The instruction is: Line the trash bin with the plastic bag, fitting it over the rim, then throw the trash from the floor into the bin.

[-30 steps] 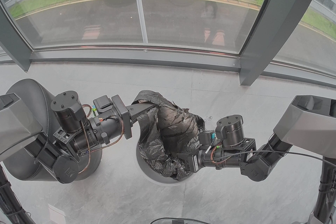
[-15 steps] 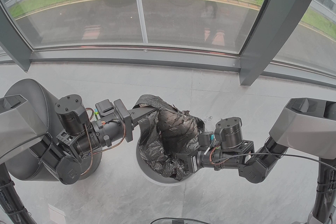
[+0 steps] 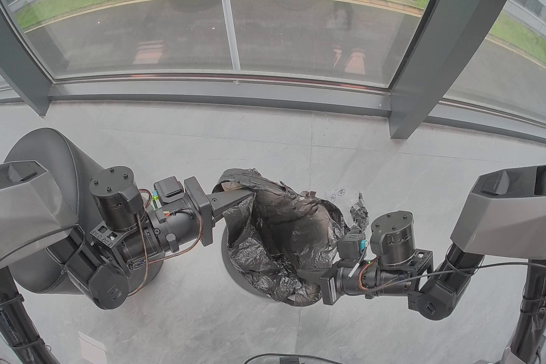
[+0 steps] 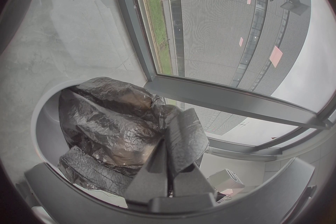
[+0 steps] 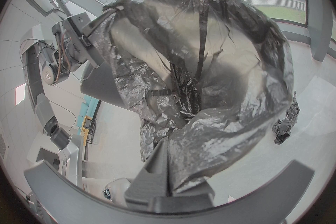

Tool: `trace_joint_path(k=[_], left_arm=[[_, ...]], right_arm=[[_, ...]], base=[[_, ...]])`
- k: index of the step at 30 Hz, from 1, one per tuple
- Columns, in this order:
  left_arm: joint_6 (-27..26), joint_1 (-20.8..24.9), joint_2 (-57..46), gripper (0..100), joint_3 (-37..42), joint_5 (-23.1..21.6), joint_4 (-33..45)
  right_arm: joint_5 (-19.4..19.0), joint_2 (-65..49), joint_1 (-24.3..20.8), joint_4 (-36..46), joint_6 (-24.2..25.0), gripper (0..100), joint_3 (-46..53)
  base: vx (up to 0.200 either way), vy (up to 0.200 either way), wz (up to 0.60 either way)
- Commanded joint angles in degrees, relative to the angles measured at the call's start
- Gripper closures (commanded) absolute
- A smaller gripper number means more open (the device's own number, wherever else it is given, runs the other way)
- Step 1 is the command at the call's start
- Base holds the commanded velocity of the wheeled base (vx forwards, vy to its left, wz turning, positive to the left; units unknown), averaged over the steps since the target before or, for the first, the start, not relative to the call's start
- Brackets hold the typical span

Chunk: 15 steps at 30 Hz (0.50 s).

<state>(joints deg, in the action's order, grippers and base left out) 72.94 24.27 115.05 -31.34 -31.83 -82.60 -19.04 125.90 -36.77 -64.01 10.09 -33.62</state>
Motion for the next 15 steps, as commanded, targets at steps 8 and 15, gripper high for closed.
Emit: trace_joint_path(k=[8, 15], left_arm=[[-0.4, 1.4, 1.9, 100, 4.8, 0.1, -1.9], [-1.0, 1.4, 2.8, 100, 6.6, 0.3, -1.9]], right_arm=[[-0.1, 1.4, -0.3, -2.3, 0.1, 100, 5.8], [-0.1, 4.0, -0.3, -5.2, 0.1, 100, 6.1]], base=[[0.0, 0.0, 0.0], [0.0, 0.0, 0.0]])
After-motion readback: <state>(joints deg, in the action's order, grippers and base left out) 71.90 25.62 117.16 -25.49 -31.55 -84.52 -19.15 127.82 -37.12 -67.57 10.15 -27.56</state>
